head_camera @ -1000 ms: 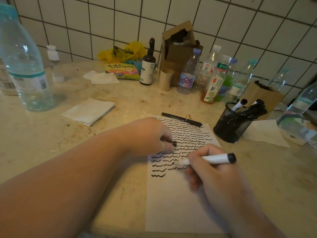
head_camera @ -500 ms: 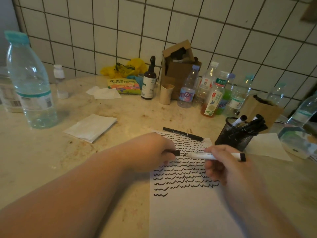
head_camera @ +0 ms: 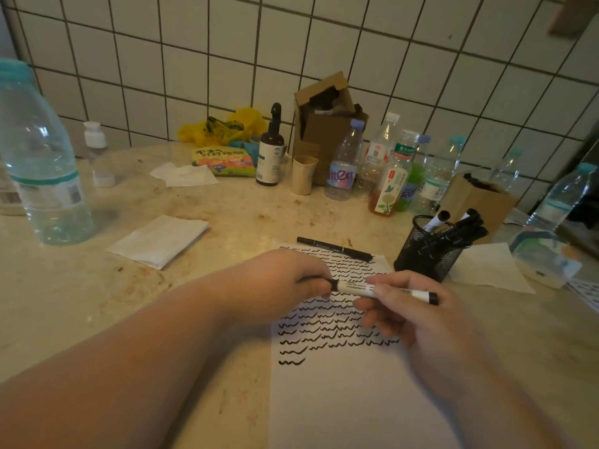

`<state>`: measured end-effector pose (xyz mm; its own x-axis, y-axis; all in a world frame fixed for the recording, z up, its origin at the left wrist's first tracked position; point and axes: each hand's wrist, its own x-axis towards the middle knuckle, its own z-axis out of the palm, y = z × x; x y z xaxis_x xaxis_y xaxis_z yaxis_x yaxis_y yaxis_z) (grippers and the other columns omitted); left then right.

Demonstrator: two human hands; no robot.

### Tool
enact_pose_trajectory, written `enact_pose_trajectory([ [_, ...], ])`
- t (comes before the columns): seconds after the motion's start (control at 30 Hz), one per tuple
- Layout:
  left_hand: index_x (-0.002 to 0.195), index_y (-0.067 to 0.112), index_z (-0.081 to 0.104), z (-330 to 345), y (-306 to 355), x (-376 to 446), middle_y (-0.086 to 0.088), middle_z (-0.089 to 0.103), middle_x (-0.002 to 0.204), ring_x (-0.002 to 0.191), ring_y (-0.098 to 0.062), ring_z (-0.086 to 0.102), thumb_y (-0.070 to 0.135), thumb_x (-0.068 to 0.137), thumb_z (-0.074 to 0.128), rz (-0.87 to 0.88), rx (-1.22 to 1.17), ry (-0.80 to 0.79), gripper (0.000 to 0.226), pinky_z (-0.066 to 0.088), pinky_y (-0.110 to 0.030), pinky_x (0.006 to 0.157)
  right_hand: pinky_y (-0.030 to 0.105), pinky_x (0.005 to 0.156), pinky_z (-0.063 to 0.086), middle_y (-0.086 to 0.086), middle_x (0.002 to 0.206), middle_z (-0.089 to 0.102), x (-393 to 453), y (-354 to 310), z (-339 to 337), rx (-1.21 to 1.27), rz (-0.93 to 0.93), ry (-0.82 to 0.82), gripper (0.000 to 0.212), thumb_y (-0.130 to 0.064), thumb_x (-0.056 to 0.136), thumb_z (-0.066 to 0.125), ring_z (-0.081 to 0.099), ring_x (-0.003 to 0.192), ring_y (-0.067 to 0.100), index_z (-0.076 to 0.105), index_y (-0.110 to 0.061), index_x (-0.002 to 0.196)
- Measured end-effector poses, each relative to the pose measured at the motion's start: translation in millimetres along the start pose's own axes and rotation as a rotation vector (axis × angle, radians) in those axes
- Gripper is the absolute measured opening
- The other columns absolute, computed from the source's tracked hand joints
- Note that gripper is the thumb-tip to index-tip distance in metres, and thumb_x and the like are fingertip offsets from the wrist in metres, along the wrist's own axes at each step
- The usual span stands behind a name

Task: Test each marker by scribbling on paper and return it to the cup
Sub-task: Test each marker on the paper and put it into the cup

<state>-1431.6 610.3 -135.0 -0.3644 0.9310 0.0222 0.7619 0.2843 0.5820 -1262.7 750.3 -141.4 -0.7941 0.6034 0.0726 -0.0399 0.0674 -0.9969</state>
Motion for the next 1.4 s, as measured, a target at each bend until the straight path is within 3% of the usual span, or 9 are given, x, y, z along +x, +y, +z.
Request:
enact_pose_trajectory([
  [0.23, 0.069, 0.025, 0.062, -8, 4, -9, 0.009, 0.045, 0.056, 0.055, -0.011, 0.038, 0.028, 0.105, 0.047, -0.021, -0.297, -0.098, 0.039, 0.035, -0.032, 0.060, 0.031, 0.059, 0.055, 0.029, 0.082, 0.075, -3, 1, -4, 0.090, -0.005, -0.109, 0.018, -0.014, 0.076, 0.069, 0.072, 0.066, 0.030, 0.078, -0.005, 0.088],
  [0.4, 0.088, 0.024, 0.059, 4, 23, -2, 0.007, 0.054, 0.078, 0.076, -0.014, 0.051, 0.029, 0.107, 0.039, -0.041, 0.156, 0.079, 0.028, 0.043, -0.027, 0.066, 0.031, 0.061, 0.058, 0.030, 0.084, 0.074, 0, 3, -3, 0.132, -0.059, -0.060, 0.019, -0.012, 0.079, 0.067, 0.071, 0.069, 0.032, 0.076, -0.001, 0.092],
  [0.63, 0.094, 0.038, 0.062, -1, 7, 0, 0.008, 0.064, 0.086, 0.077, -0.011, 0.058, 0.040, 0.105, 0.043, -0.038, 0.006, 0.084, 0.022, 0.049, -0.028, 0.069, 0.030, 0.055, 0.049, 0.018, 0.071, 0.071, 0, 1, 7, 0.000, -0.043, 0.005, 0.011, -0.017, 0.087, 0.067, 0.061, 0.059, 0.023, 0.077, -0.013, 0.090],
  [0.77, 0.119, 0.037, 0.062, 0, -2, 1, 0.013, 0.069, 0.100, 0.086, -0.003, 0.063, 0.046, 0.103, 0.044, -0.066, -0.034, 0.156, 0.025, 0.055, -0.028, 0.080, 0.032, 0.060, 0.048, 0.006, 0.070, 0.071, -1, -21, -7, -0.035, -0.173, 0.235, 0.015, -0.010, 0.097, 0.059, 0.062, 0.060, 0.016, 0.073, -0.013, 0.095],
  [0.83, 0.119, 0.035, 0.063, 1, -3, 1, 0.018, 0.067, 0.097, 0.078, 0.005, 0.060, 0.042, 0.104, 0.044, -0.067, 0.013, 0.163, 0.025, 0.048, -0.015, 0.069, 0.034, 0.063, 0.050, 0.004, 0.075, 0.071, 0, -37, -17, -0.064, -0.220, 0.332, 0.021, -0.010, 0.100, 0.053, 0.064, 0.063, 0.015, 0.072, -0.019, 0.097],
  [0.93, 0.119, 0.037, 0.062, 5, -2, 2, 0.018, 0.059, 0.077, 0.052, 0.002, 0.051, 0.034, 0.107, 0.041, -0.066, 0.069, 0.162, 0.024, 0.035, -0.012, 0.048, 0.041, 0.069, 0.054, 0.008, 0.087, 0.070, 8, -53, -31, -0.246, -0.269, 0.435, 0.018, -0.016, 0.102, 0.052, 0.066, 0.072, 0.020, 0.068, -0.024, 0.103],
  [1.07, 0.121, 0.041, 0.060, 9, -3, 4, 0.012, 0.056, 0.065, 0.046, -0.004, 0.043, 0.028, 0.107, 0.039, -0.079, 0.029, 0.159, 0.027, 0.034, -0.019, 0.046, 0.045, 0.070, 0.054, 0.009, 0.081, 0.070, 31, -59, -51, -0.635, -0.217, 0.478, 0.011, -0.032, 0.098, 0.053, 0.067, 0.076, 0.025, 0.063, -0.032, 0.104],
  [1.23, 0.120, 0.043, 0.059, 10, -6, 4, 0.006, 0.065, 0.075, 0.049, -0.004, 0.045, 0.025, 0.105, 0.040, -0.081, 0.035, 0.135, 0.030, 0.035, -0.018, 0.045, 0.038, 0.063, 0.047, 0.009, 0.084, 0.069, 59, -68, -69, -0.917, -0.128, 0.469, 0.008, -0.038, 0.092, 0.063, 0.065, 0.076, 0.034, 0.058, -0.032, 0.089],
  [1.4, 0.119, 0.041, 0.060, 11, -8, 6, 0.004, 0.070, 0.082, 0.052, -0.005, 0.049, 0.024, 0.104, 0.041, -0.083, 0.068, 0.114, 0.029, 0.040, -0.021, 0.049, 0.033, 0.062, 0.038, 0.002, 0.097, 0.063, 78, -69, -66, -1.192, -0.171, 0.458, 0.024, -0.046, 0.087, 0.071, 0.056, 0.085, 0.026, 0.066, -0.027, 0.101],
])
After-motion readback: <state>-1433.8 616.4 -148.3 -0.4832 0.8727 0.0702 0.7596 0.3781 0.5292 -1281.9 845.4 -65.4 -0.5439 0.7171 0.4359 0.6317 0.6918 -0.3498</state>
